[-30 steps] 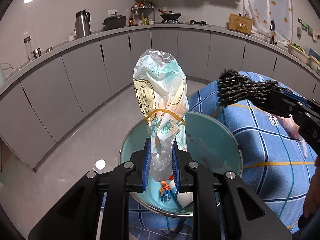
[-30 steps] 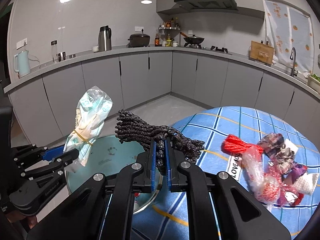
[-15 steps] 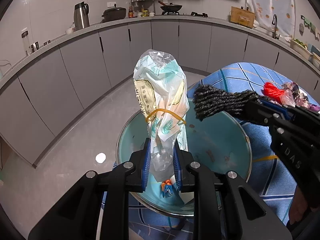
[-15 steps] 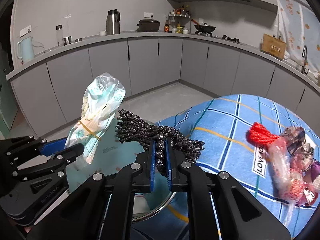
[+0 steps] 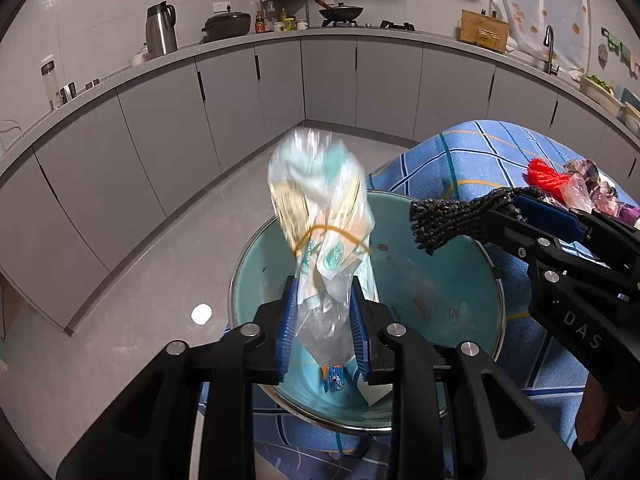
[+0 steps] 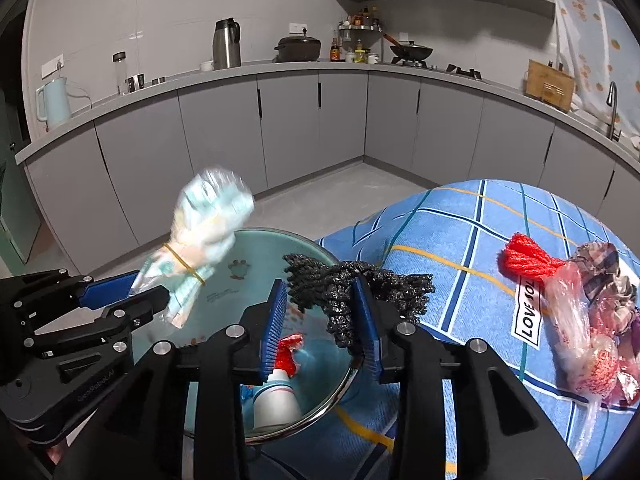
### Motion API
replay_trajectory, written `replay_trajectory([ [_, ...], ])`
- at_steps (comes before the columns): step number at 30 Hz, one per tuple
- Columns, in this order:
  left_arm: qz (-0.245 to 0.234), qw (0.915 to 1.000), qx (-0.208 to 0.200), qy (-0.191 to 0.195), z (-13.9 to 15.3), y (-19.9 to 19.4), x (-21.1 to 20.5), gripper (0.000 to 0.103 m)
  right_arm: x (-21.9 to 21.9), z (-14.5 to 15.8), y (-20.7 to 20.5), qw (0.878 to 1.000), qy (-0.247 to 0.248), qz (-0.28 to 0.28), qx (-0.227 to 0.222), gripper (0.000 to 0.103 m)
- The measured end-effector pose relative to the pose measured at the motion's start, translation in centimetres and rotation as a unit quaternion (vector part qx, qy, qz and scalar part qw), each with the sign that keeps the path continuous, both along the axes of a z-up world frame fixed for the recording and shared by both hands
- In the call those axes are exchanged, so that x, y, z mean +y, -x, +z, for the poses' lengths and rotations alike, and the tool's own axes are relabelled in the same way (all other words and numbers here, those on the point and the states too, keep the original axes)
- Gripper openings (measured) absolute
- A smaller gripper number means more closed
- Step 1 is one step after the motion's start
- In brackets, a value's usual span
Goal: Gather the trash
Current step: 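Open both grippers to drop the bag and net into the bucket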
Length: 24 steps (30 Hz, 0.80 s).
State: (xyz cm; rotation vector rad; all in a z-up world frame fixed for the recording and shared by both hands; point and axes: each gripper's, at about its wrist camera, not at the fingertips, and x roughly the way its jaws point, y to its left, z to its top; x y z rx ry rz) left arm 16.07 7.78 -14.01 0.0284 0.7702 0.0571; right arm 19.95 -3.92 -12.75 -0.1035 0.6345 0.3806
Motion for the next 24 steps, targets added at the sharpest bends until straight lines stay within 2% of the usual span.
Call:
replay_trajectory([
  [3, 0.005, 1.0, -0.004, -0.002, 0.0, 0.1, 0.1, 0.045, 0.0, 0.1, 0.0, 1.0, -0.002, 0.0, -0.001, 0.038],
  [8, 0.012, 0.9999, -0.007, -0.003, 0.1, 0.2, 0.4, 0.051, -0.8, 0.0, 0.1, 1.0, -0.006, -0.009, -0.001, 0.044],
  [10, 0.016, 0.9998, -0.008, -0.003, 0.1, 0.2, 0.6, 0.058, -0.9, 0.1, 0.1, 1.0, -0.011, -0.007, 0.0, 0.049],
  [13, 0.025, 0.9996, -0.012, -0.003, 0.3, 0.2, 1.1, 0.06, -0.6, 0.0, 0.2, 1.0, -0.014, 0.002, 0.002, 0.053],
  [14, 0.028, 0.9995, -0.013, -0.004, 0.4, 0.2, 1.3, 0.062, -0.5, 0.1, 0.2, 1.0, -0.021, 0.012, 0.003, 0.061],
  [16, 0.037, 0.9992, -0.017, -0.004, 0.7, 0.3, 1.8, 0.065, -0.1, 0.3, 0.6, 0.999, -0.026, 0.025, 0.0, 0.067],
  [24, 0.059, 0.9979, -0.026, -0.001, 1.2, 0.2, 3.3, 0.07, -0.2, 1.1, 1.1, 0.998, -0.045, 0.052, 0.007, 0.068],
])
